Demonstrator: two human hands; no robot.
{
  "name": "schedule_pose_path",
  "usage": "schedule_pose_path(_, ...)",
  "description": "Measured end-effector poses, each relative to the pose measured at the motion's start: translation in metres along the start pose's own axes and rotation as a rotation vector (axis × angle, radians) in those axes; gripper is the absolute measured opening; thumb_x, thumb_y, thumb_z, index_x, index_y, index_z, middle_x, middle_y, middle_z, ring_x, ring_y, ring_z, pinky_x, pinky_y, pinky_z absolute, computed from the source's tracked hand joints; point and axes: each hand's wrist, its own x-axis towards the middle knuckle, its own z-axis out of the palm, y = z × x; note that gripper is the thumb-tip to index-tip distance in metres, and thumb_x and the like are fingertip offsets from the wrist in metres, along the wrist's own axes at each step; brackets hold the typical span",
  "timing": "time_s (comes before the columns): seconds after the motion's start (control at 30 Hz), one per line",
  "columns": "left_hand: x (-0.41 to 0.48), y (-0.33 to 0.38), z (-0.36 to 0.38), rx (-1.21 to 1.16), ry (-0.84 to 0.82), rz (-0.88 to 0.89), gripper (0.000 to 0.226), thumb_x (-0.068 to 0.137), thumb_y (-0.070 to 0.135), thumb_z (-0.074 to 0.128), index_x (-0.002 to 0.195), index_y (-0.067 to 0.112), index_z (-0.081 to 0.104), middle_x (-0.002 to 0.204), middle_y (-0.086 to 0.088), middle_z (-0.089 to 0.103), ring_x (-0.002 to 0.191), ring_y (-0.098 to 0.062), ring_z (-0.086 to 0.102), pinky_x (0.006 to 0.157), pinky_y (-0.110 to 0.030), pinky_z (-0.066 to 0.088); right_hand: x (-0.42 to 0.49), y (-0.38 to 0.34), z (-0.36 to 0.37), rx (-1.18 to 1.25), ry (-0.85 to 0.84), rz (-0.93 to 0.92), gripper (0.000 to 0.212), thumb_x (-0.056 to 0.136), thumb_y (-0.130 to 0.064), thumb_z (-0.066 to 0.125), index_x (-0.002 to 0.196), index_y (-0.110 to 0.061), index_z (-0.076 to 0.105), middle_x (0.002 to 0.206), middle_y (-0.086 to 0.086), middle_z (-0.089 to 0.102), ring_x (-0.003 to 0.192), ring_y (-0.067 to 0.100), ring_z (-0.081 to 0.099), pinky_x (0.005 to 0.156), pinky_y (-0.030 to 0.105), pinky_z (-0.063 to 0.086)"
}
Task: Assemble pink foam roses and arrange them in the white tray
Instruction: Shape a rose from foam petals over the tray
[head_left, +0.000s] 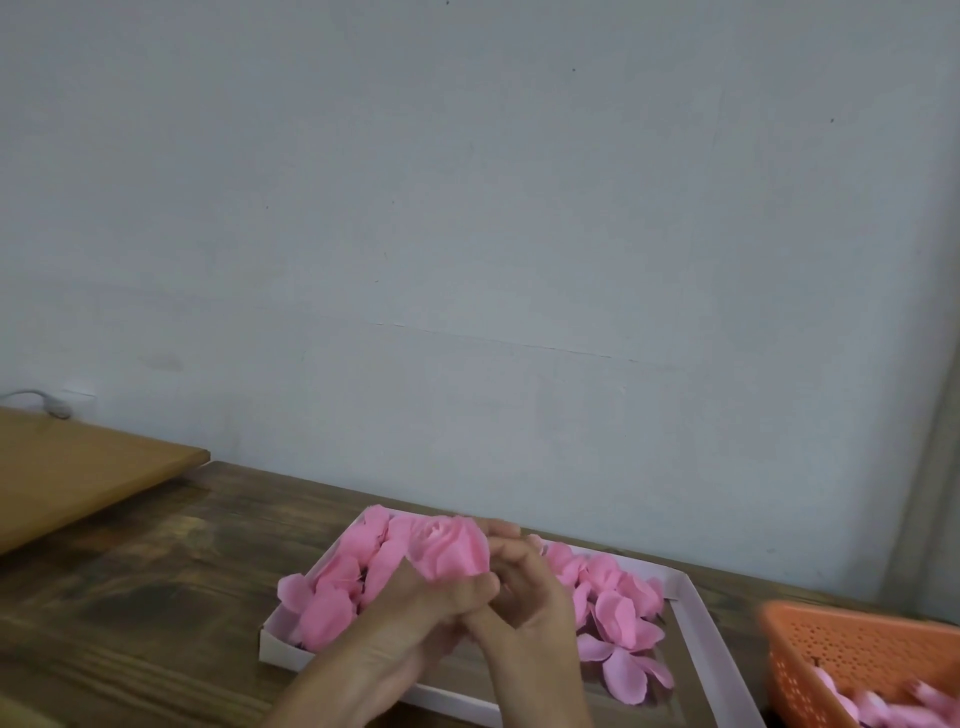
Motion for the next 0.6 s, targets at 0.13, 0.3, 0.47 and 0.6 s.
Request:
schedule_pose_path(0.13,0.003,-0.003,0.003,0.071,0.177,0.018,0.041,0.065,0.031,0.091,0.101,0.017,0.077,0.118,-0.021,0.075,0.100,-0.037,0.064,0.079,-0.049,0.029,-0.003,0.002,0.004,-0.098,0.024,-0.004,0.032,0.073,0.011,0.076,0.097,-0.009,0.071,0.099,0.011,0.075,0.087,0.034,0.075,0.068,0.047,0.062)
schedule_pose_path(0.3,0.010,-0.004,0.011,0.166,0.400,0.164,0.036,0.066,0.029,0.095,0.089,0.006,0.079,0.095,-0.024,0.077,0.093,-0.038,0.076,0.080,-0.046,0.062,-0.001,-0.016,-0.002,-0.708,0.048,-0.181,0.034,0.067,-0.029,0.080,0.093,-0.039,0.060,0.085,-0.014,0.069,0.083,0.007,0.069,0.066,0.030,0.058)
schedule_pose_path(0.47,0.017,-0.013,0.004,0.249,0.568,0.244,0.015,0.080,0.004,0.087,0.077,0.010,0.073,0.080,-0.021,0.074,0.078,-0.027,0.077,0.062,-0.027,0.061,0.008,-0.044,-0.009,-1.068,-0.109,-0.440,0.050,0.077,-0.013,0.074,0.112,-0.045,0.057,0.108,-0.021,0.048,0.097,0.005,0.058,0.072,0.024,0.052)
schedule_pose_path(0.6,0.020,-0.012,0.025,0.026,0.602,0.073,0.040,0.083,-0.016,0.074,0.074,0.023,0.074,0.074,-0.008,0.070,0.072,-0.019,0.072,0.063,-0.023,0.058,0.006,-0.056,-0.005,-1.187,-0.303,-0.594,0.065,0.076,-0.008,0.068,0.126,-0.049,0.058,0.126,-0.018,0.053,0.103,0.008,0.057,0.066,0.028,0.055)
